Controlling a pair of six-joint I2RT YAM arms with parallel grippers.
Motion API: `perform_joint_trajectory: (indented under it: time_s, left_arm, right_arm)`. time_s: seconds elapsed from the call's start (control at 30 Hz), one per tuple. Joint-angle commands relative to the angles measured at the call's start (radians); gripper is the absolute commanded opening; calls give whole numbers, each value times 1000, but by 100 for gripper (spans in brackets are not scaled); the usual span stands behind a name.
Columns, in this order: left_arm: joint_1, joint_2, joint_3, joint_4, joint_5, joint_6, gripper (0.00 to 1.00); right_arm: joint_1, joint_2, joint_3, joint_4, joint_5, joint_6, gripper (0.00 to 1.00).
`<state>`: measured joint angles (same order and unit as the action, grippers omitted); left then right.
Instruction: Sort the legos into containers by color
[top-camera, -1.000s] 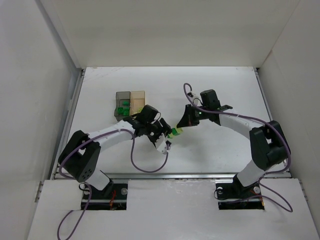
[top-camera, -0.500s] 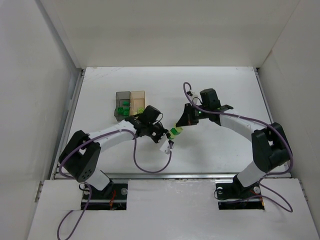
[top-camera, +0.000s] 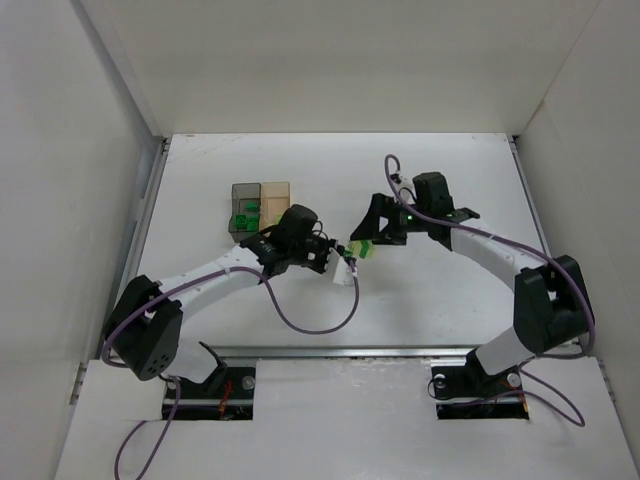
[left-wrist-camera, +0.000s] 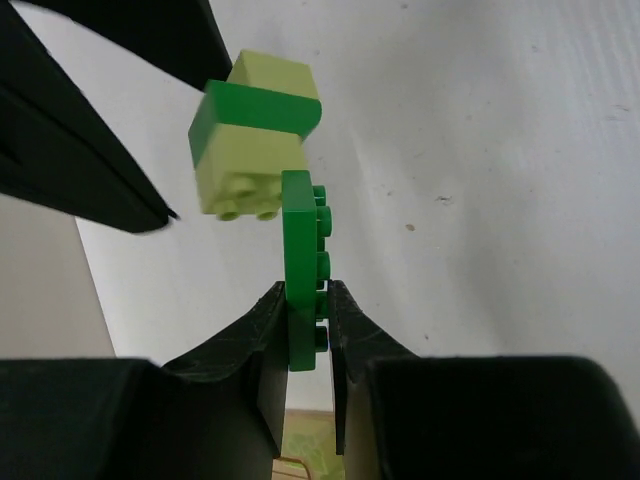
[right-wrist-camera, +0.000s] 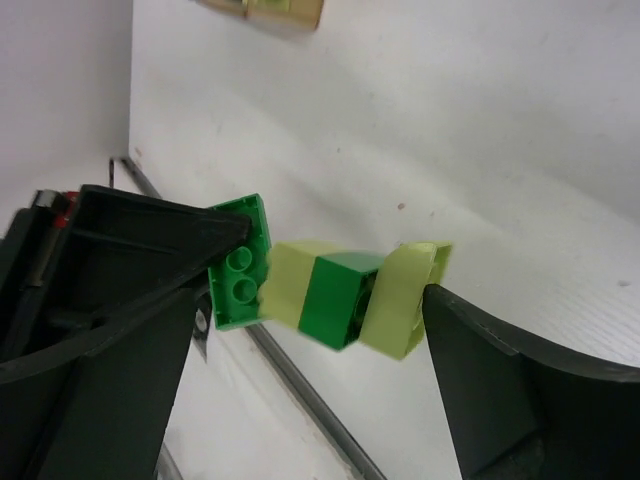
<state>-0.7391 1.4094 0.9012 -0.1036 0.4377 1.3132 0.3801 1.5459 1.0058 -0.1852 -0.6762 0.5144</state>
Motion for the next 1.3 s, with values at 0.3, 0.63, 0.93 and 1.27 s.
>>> perform_joint_trajectory:
  time_s: [0.3, 0.63, 0.93, 1.27]
  left_arm:
    - [-5, -27, -6, 22, 12, -227, 0]
    - [374, 80, 226, -44, -226, -1087, 0]
    - [675, 216, 315, -45, -295, -1205, 0]
    - [695, 359, 387, -147, -240, -1180, 0]
  right_arm:
    - [-20, -35, -28, -25, 147, 29, 96]
    - [-20, -127, -49, -25, 207, 39, 96]
    - [-20, -127, -18, -121, 311, 21, 96]
    - [45, -41, 109, -328, 584, -17, 96]
